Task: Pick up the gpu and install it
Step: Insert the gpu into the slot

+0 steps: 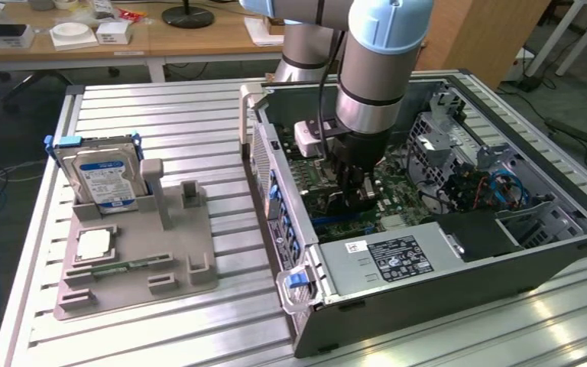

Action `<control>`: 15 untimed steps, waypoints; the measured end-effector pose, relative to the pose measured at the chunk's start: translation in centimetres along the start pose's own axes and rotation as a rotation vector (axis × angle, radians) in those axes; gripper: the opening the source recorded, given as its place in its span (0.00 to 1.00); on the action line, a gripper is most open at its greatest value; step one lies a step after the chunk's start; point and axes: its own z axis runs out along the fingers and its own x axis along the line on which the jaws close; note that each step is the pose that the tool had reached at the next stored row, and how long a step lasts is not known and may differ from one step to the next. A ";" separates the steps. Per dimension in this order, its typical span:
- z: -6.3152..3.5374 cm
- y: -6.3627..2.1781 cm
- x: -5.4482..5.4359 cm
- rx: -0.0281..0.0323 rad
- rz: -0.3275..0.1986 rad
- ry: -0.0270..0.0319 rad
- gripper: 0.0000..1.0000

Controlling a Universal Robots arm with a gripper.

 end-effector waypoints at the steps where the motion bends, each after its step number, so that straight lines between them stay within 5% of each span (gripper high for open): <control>1: 0.01 0.00 0.0 0.0000 0.000 -0.0001 0.27; 15: 0.01 0.01 0.0 0.0000 0.000 0.0002 0.27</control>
